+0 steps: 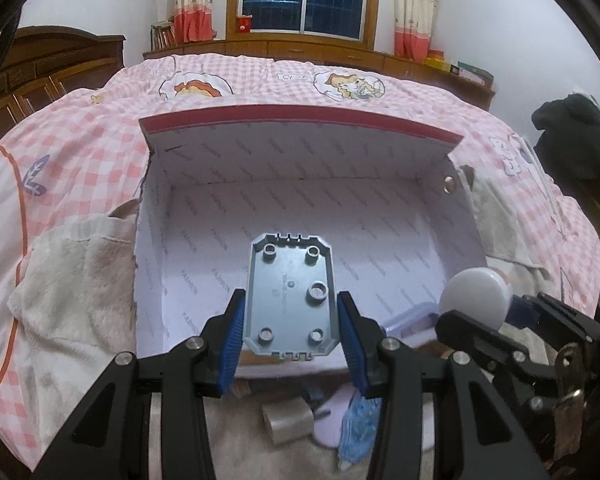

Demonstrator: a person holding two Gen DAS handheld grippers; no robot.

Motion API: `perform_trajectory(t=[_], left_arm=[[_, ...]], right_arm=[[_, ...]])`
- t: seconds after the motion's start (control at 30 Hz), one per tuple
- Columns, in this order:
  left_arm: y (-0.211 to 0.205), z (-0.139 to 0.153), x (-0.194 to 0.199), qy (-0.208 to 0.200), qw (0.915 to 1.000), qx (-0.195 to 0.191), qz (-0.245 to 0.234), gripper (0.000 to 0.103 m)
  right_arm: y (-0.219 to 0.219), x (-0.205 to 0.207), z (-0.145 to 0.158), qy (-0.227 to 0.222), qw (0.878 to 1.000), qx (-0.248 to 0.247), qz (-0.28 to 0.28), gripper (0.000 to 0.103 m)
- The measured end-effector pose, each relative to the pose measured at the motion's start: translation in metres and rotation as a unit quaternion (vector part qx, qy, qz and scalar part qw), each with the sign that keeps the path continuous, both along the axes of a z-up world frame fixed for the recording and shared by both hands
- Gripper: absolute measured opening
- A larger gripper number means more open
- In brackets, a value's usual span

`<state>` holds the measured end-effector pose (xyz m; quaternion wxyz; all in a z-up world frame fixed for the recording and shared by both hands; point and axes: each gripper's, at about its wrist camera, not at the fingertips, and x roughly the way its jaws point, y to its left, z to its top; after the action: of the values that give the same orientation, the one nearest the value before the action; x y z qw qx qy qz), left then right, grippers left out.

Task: Organize rigid objects
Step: 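Carry the grey plate and white jar over the box with both tools, then lower the grey plate into the box and open the left tool while the right tool lowers the jar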

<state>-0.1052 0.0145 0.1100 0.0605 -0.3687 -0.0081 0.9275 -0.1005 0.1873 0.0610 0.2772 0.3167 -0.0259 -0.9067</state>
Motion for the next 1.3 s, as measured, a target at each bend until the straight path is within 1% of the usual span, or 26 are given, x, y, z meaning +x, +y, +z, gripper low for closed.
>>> perform_trajectory(t=[0.13,0.27,0.57,0.7,0.77,0.9,1.0,1.3], left_arm=[[-0.001,-0.009,-0.014,-0.006,0.9999,-0.006,0.008,0.046],[-0.005,-0.020,-0.025,-0.018,0.9997,-0.001,0.016,0.046],[-0.005,-0.036,-0.037,-0.024,0.9996,-0.008,0.016,0.046],[-0.006,-0.046,-0.042,-0.032,0.9993,-0.007,0.016,0.046],[-0.006,-0.049,-0.043,-0.029,0.9994,-0.008,0.017,0.046],[-0.003,-0.051,-0.041,-0.018,0.9995,-0.022,0.014,0.046],[0.000,-0.053,-0.040,-0.013,0.9994,-0.030,0.012,0.046],[-0.001,-0.055,-0.039,-0.011,0.9995,-0.029,0.012,0.046]], right_arm=[[-0.006,-0.013,-0.007,0.000,1.000,0.007,-0.002,0.049],[-0.008,-0.023,-0.013,-0.004,1.000,0.009,-0.008,0.049],[-0.010,-0.038,-0.029,-0.005,1.000,0.020,-0.015,0.049],[-0.013,-0.037,-0.032,0.011,0.999,0.032,-0.018,0.049],[-0.015,-0.036,-0.033,0.018,0.999,0.038,-0.019,0.049],[-0.021,-0.035,-0.037,0.034,0.998,0.051,-0.023,0.049],[-0.022,-0.036,-0.037,0.040,0.997,0.052,-0.026,0.049],[-0.023,-0.038,-0.038,0.043,0.997,0.055,-0.027,0.049]])
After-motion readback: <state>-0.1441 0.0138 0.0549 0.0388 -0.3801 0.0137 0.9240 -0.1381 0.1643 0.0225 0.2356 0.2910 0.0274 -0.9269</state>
